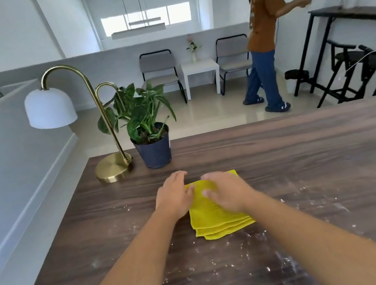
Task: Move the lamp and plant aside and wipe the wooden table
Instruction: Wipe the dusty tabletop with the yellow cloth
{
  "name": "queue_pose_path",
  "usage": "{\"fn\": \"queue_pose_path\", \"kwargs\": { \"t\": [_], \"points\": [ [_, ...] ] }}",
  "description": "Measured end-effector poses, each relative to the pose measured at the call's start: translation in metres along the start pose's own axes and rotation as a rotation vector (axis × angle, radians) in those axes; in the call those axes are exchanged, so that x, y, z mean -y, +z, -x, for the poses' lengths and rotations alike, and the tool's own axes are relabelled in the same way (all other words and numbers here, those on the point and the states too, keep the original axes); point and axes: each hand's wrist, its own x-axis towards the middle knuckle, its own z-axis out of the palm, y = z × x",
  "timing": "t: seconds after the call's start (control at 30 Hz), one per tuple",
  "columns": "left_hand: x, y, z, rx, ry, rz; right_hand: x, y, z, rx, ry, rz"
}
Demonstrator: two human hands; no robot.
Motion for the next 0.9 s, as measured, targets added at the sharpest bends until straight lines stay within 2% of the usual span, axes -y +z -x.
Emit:
{"fn": "queue_pose_path", "kwargs": {
  "t": [0.07, 0.17, 0.23, 0.37, 0.43, 0.5, 0.63, 0.7, 0.73, 0.77, 0.83, 0.87, 0.9],
  "points": [
    [0.009, 0.007, -0.001, 0.017, 0.016, -0.046, 0.005, 0.033, 0.008, 0.067, -0.037, 0.159],
    [0.017, 0.016, 0.0, -0.049, 0.037, -0.036, -0.009, 0.045, 0.011, 0.024, -0.017, 0.269],
    [0.018, 0.017, 0.001, -0.066, 0.047, -0.029, -0.03, 0.033, 0.01, 0.0, 0.083, 0.287],
    [0.018, 0.017, 0.002, -0.072, 0.059, -0.047, -0.058, 0.012, 0.006, -0.037, 0.427, 0.295],
    [0.018, 0.018, 0.003, -0.071, 0.061, -0.04, -0.051, 0.012, -0.001, -0.021, 0.455, 0.3],
    [0.018, 0.017, 0.002, -0.072, 0.061, -0.036, -0.034, 0.016, -0.007, 0.008, 0.328, 0.312],
    [0.019, 0.018, 0.0, -0.07, 0.062, -0.021, -0.021, 0.032, 0.018, 0.105, -0.204, 0.33],
    [0.021, 0.019, 0.0, -0.075, 0.062, -0.001, -0.038, 0.028, 0.04, 0.122, -0.301, 0.274],
    [0.021, 0.019, 0.0, -0.079, 0.061, 0.009, -0.053, 0.022, 0.045, 0.096, -0.241, 0.28],
    [0.021, 0.019, 0.0, -0.08, 0.061, 0.011, -0.067, 0.015, 0.046, 0.049, -0.107, 0.315],
    [0.021, 0.019, 0.001, -0.077, 0.062, -0.011, -0.08, -0.003, 0.035, -0.007, 0.306, 0.35],
    [0.021, 0.019, 0.001, -0.074, 0.061, -0.023, -0.078, -0.007, 0.024, -0.02, 0.463, 0.311],
    [0.021, 0.019, 0.001, -0.075, 0.056, -0.033, -0.067, -0.007, 0.012, -0.018, 0.521, 0.274]
  ]
}}
